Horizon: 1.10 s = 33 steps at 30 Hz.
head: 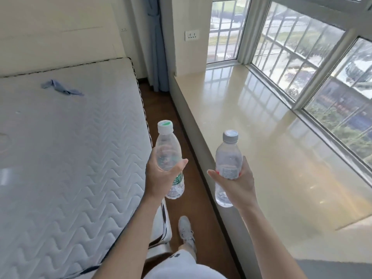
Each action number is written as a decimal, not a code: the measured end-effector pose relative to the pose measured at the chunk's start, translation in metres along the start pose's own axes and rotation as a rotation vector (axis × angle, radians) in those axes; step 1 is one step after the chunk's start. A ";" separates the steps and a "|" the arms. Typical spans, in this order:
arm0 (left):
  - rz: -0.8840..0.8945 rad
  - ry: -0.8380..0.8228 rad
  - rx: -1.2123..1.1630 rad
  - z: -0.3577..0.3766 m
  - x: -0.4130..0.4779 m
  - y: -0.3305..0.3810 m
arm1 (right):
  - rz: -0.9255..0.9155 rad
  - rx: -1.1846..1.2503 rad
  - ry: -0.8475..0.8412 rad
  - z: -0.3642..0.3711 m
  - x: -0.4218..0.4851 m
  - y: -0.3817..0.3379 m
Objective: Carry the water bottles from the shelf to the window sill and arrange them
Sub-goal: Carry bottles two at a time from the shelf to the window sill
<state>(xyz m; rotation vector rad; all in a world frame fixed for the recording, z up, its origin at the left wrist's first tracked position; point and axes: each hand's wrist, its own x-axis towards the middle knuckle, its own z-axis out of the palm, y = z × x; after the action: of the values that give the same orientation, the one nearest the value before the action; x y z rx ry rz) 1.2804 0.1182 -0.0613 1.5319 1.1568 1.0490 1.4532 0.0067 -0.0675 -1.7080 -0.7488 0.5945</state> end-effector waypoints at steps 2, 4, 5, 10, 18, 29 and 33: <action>-0.020 0.023 -0.017 0.002 0.039 -0.004 | -0.002 -0.004 -0.024 0.019 0.039 -0.007; -0.023 0.051 -0.035 0.001 0.082 -0.004 | -0.004 -0.013 -0.063 0.039 0.081 -0.017; -0.020 0.061 -0.035 0.000 0.104 -0.004 | -0.011 -0.024 -0.086 0.049 0.101 -0.023; -0.012 0.125 -0.048 -0.007 0.205 -0.004 | -0.048 -0.018 -0.119 0.100 0.195 -0.051; -0.044 0.186 -0.037 -0.011 0.312 -0.016 | -0.028 0.063 -0.182 0.163 0.300 -0.067; -0.028 0.193 0.008 0.016 0.495 -0.036 | -0.061 0.103 -0.236 0.246 0.482 -0.076; 0.011 0.169 0.031 0.039 0.586 -0.032 | -0.090 0.105 -0.250 0.274 0.573 -0.089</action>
<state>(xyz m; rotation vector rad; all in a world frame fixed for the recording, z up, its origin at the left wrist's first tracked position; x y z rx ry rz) 1.4266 0.6871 -0.0426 1.4970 1.2865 1.1913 1.6249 0.6247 -0.0559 -1.5117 -0.9488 0.7797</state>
